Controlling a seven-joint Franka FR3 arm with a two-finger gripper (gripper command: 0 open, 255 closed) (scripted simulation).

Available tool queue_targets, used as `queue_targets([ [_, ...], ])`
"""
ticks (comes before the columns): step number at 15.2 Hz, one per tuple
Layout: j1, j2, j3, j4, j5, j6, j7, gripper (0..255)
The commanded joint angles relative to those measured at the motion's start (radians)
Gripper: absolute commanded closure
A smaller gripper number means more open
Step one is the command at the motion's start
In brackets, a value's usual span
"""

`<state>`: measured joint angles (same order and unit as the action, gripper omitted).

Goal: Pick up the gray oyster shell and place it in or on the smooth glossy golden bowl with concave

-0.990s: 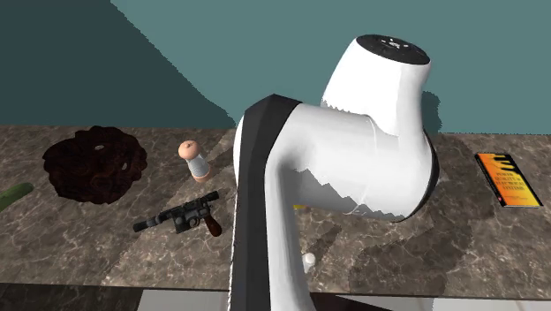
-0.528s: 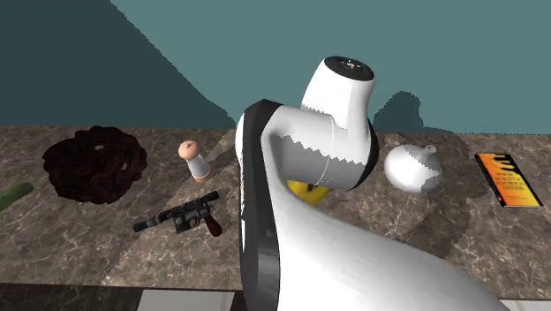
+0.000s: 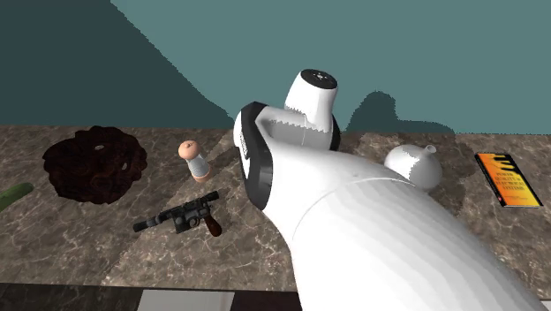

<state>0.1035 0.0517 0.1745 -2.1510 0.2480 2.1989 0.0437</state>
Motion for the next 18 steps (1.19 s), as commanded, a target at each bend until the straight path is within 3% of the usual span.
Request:
queue_targets([
  [1,0.008,0.073,0.007,0.046,0.002,0.031,-0.007,0],
  [11,0.057,0.431,0.032,0.339,-0.014,0.116,-0.023,0],
  [18,0.074,0.494,0.033,0.336,-0.016,0.184,-0.022,0],
])
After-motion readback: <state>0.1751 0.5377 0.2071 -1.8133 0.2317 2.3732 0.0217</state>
